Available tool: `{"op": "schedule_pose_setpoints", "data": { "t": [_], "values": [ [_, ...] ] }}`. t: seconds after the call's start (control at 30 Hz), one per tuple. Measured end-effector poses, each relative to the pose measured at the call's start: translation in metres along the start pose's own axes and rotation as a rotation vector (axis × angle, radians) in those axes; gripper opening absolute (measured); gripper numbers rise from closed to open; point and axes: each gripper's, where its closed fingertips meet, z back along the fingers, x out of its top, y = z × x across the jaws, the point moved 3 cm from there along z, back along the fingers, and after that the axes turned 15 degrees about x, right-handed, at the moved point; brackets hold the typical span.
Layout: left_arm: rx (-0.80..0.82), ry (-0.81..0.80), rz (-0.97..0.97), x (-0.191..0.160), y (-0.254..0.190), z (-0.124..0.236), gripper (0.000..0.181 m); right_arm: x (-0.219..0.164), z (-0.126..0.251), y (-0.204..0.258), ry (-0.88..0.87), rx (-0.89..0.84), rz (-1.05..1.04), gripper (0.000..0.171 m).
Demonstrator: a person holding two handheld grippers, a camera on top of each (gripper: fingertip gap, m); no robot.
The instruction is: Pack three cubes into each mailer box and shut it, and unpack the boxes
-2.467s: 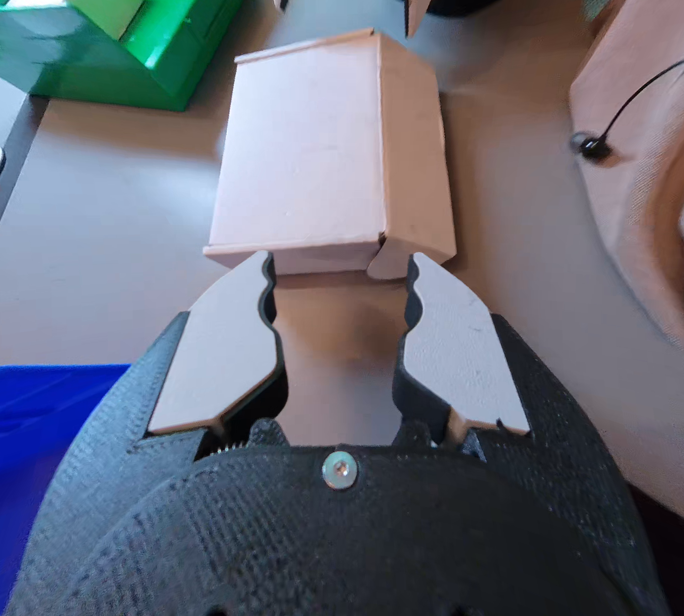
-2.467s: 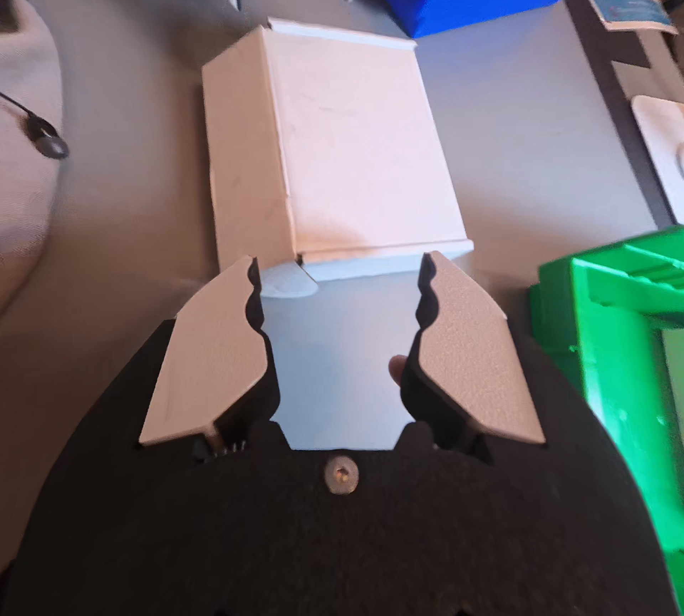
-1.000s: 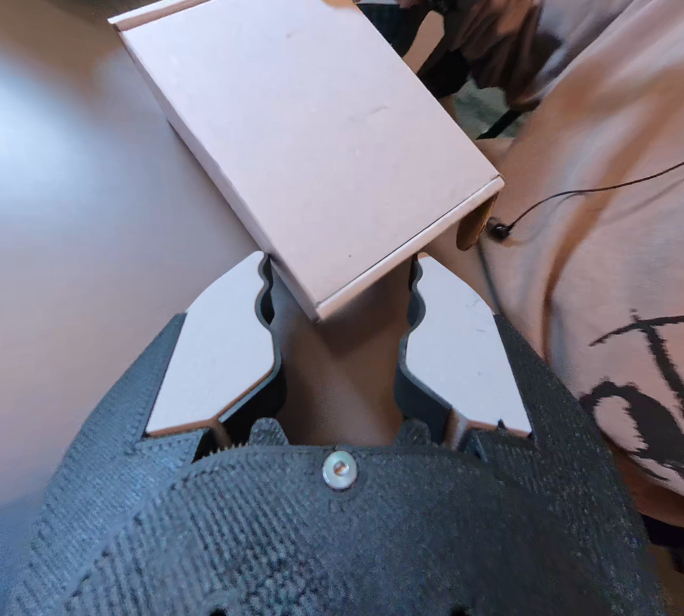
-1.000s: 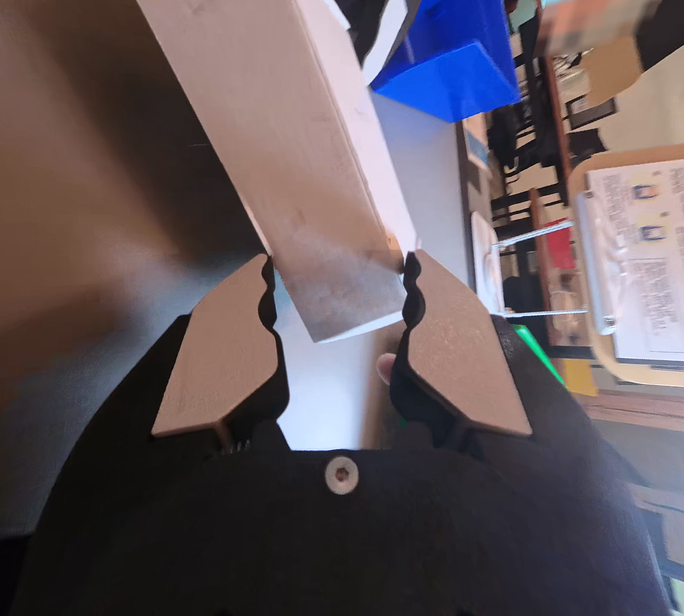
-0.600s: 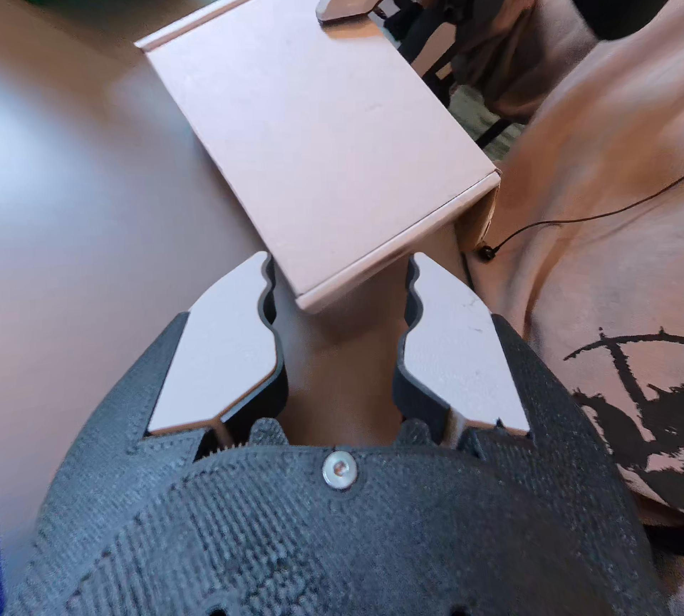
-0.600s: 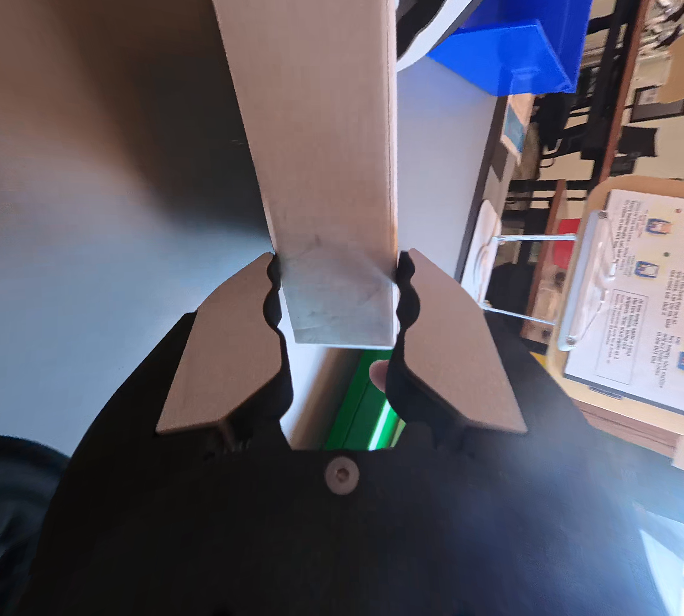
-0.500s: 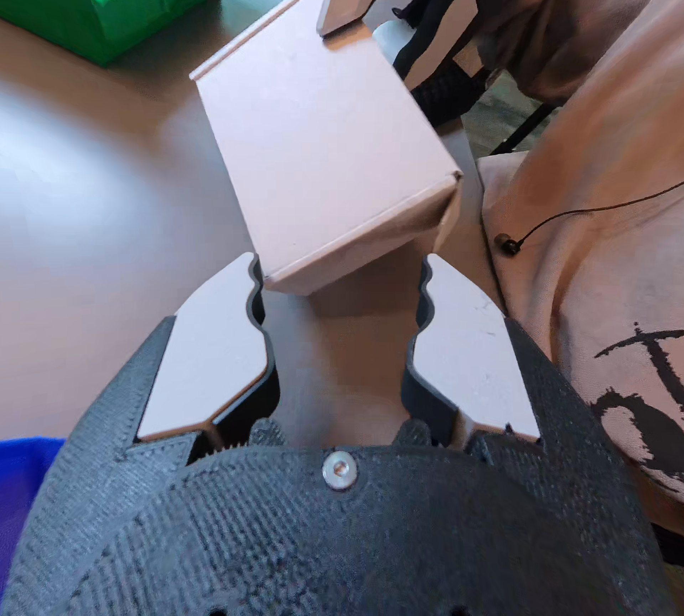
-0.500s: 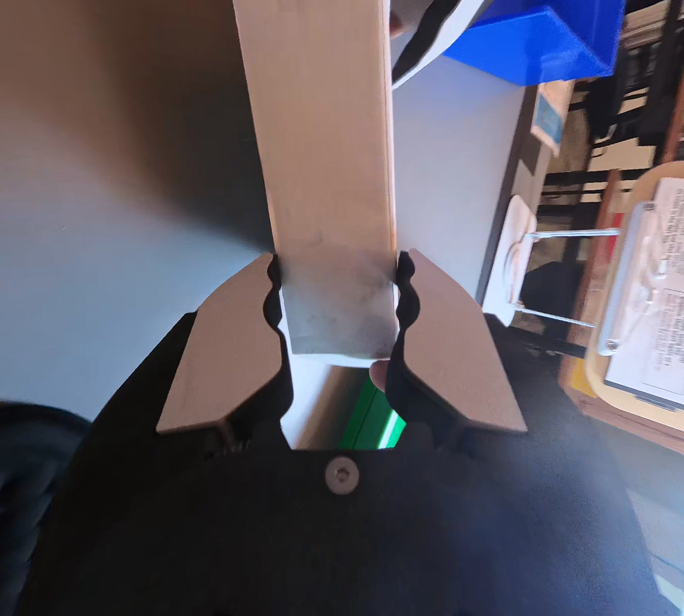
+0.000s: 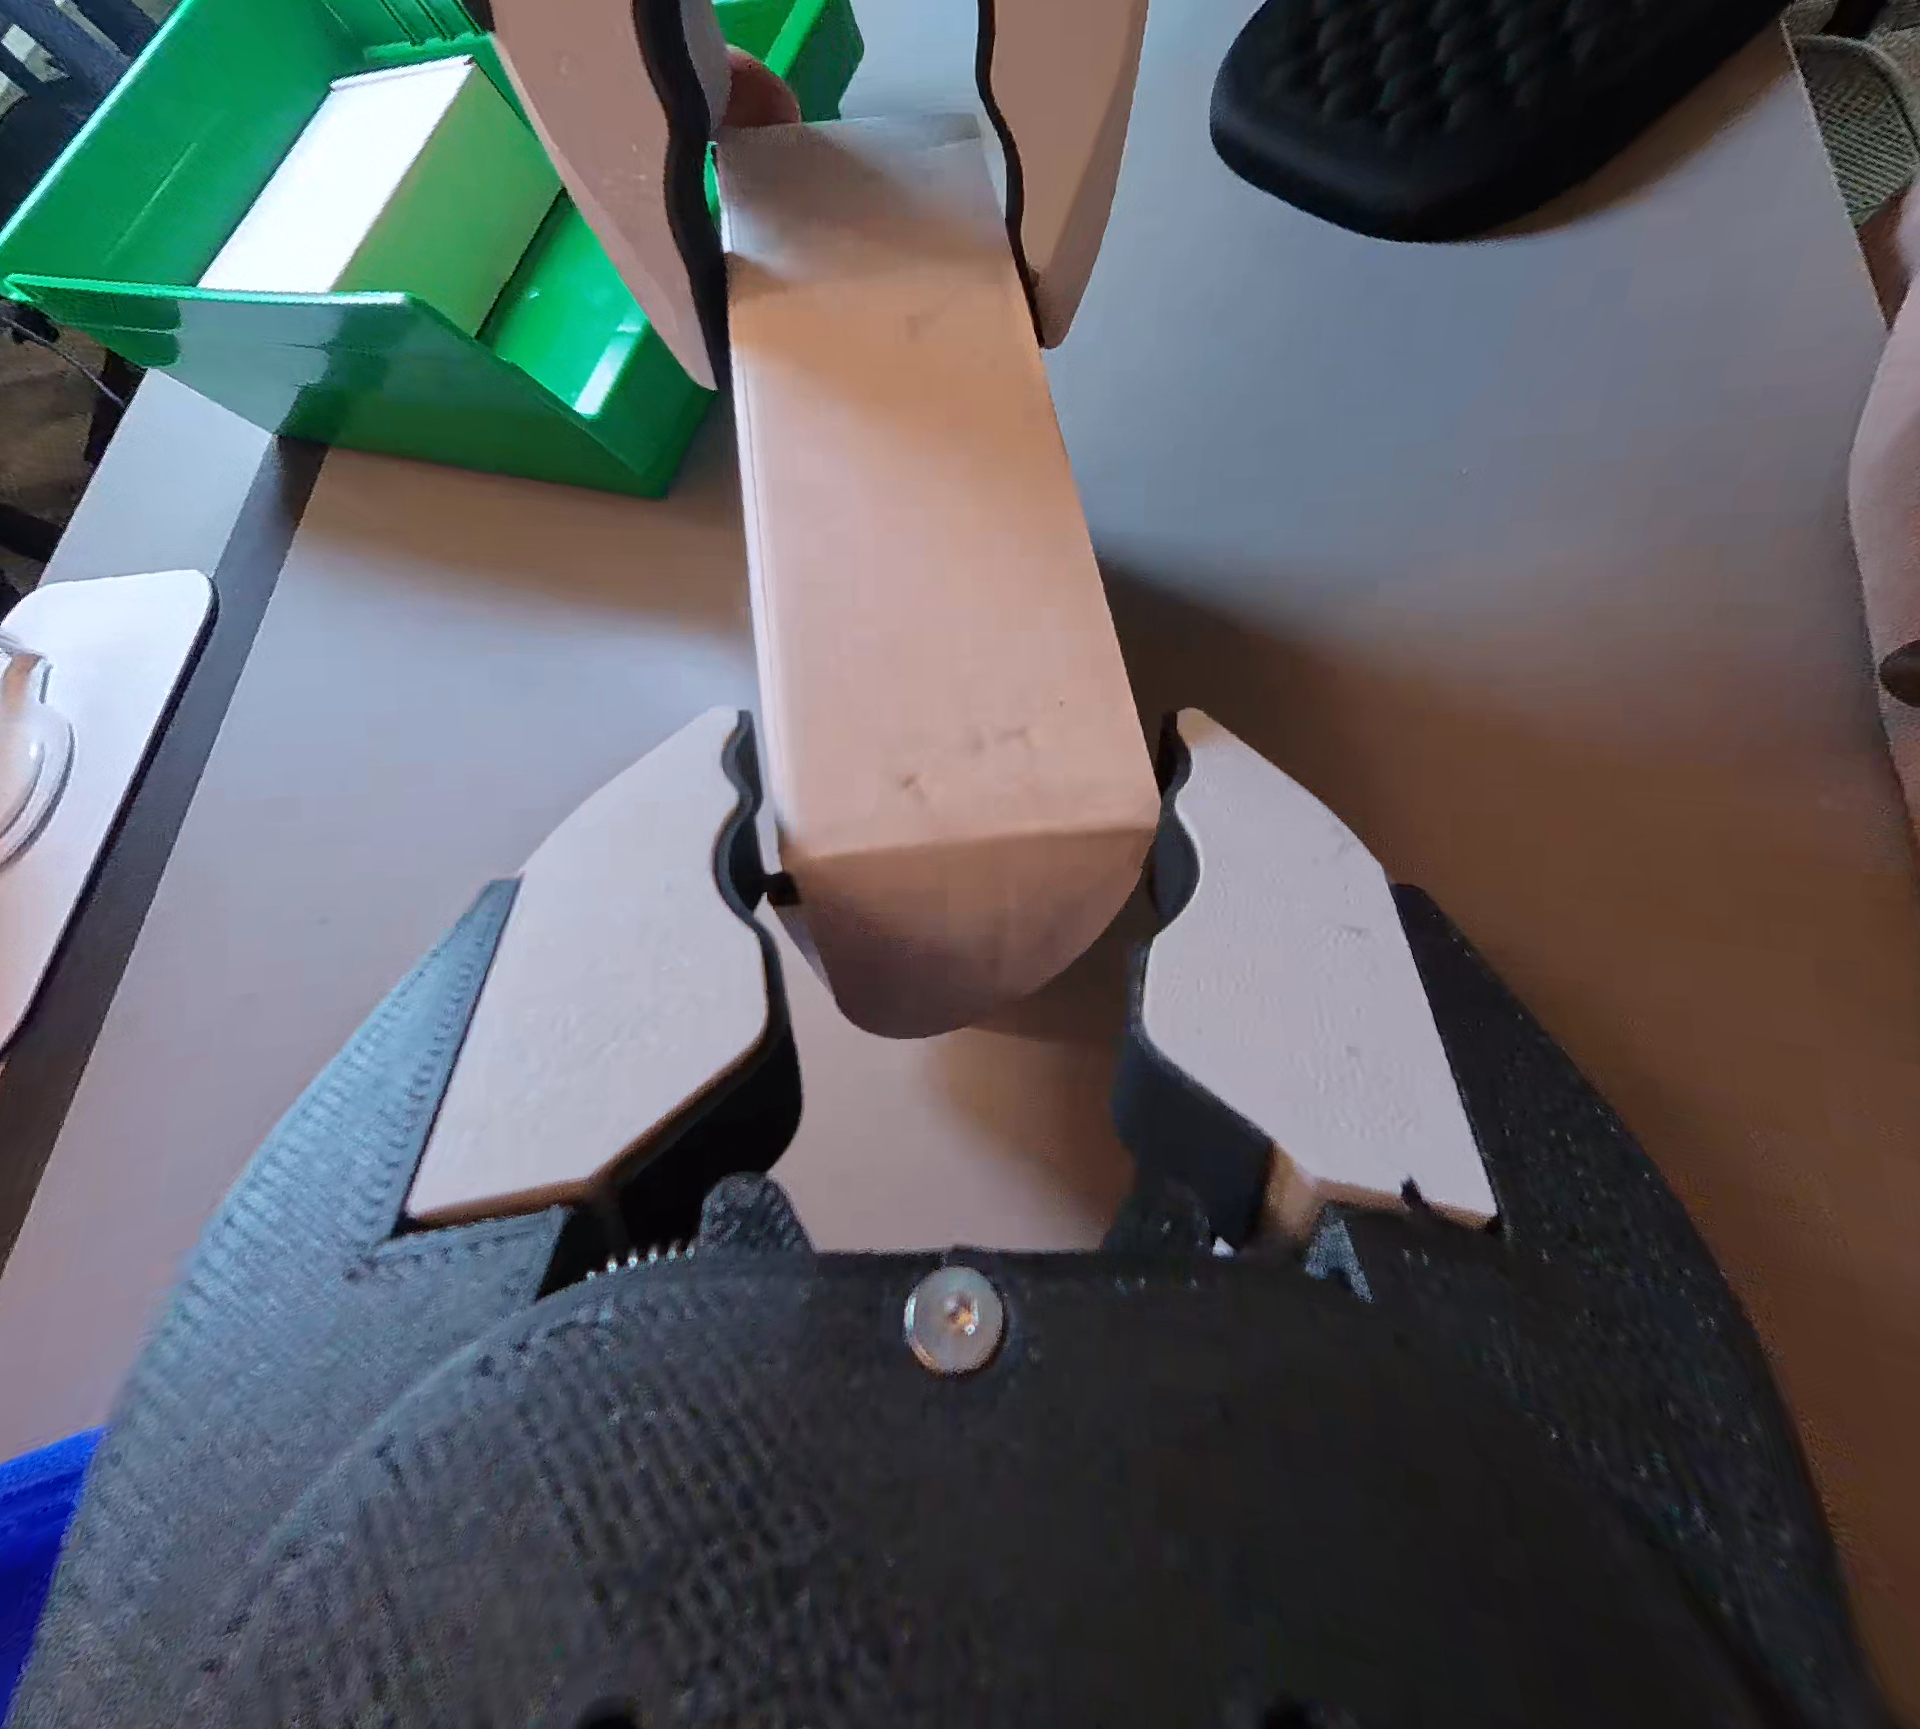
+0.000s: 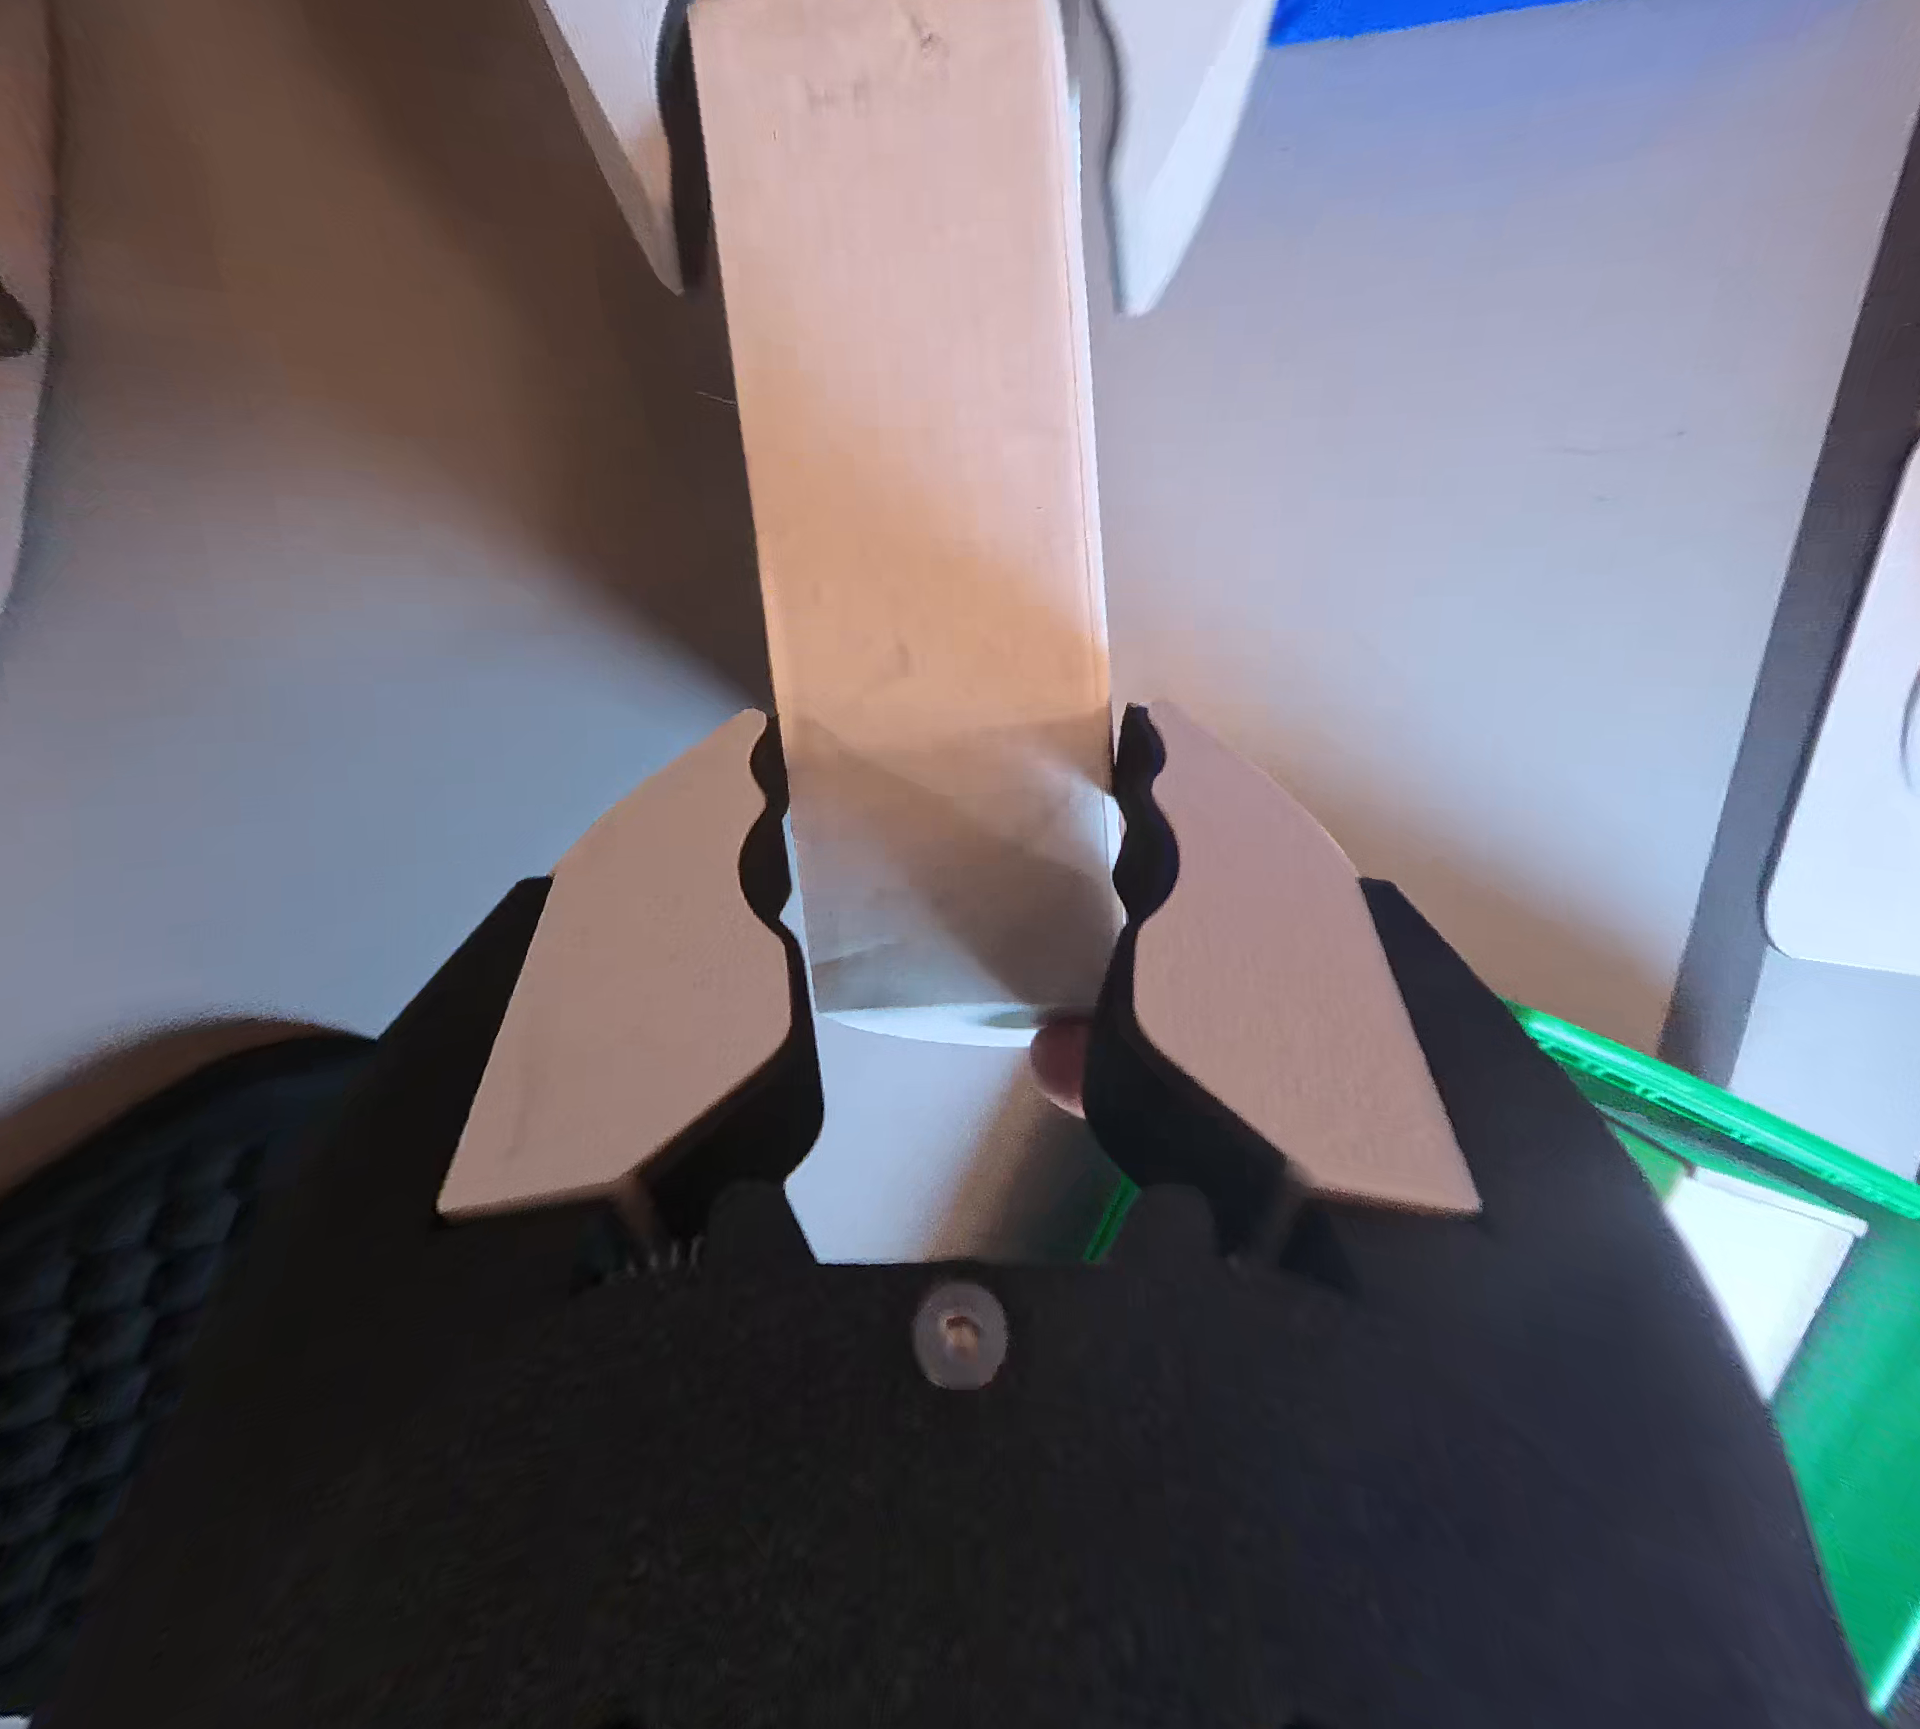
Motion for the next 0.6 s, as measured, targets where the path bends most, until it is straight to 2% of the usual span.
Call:
{"op": "schedule_pose_setpoints", "data": {
  "t": [0.03, 0.13, 0.27, 0.37, 0.43, 0.53, 0.6],
  "values": [
    [-0.013, 0.007, 0.002, -0.001, 0.003, -0.001, 0.073, -0.002, 0.001, -0.002, -0.014, 0.001, -0.01, 0.061],
    [-0.103, -0.004, 0.077, -0.003, 0.008, 0.002, 0.07, -0.006, 0.011, -0.002, -0.14, 0.028, -0.058, 0.062],
    [-0.252, -0.091, 0.197, -0.013, 0.016, 0.013, 0.07, -0.016, 0.03, 0.002, -0.44, 0.053, -0.101, 0.064],
    [-0.348, -0.134, 0.273, -0.02, 0.021, 0.016, 0.069, -0.033, 0.028, 0.001, -0.598, 0.077, -0.138, 0.063],
    [-0.334, -0.167, 0.291, -0.021, 0.027, 0.014, 0.071, -0.041, 0.019, 0.002, -0.657, 0.132, -0.174, 0.064],
    [-0.321, -0.153, 0.322, -0.021, 0.032, 0.018, 0.085, -0.043, 0.009, 0.0, -0.741, 0.159, -0.189, 0.062],
    [-0.3, -0.171, 0.321, -0.021, 0.034, 0.028, 0.086, -0.044, 0.005, -0.002, -0.757, 0.154, -0.186, 0.059]
  ]
}}
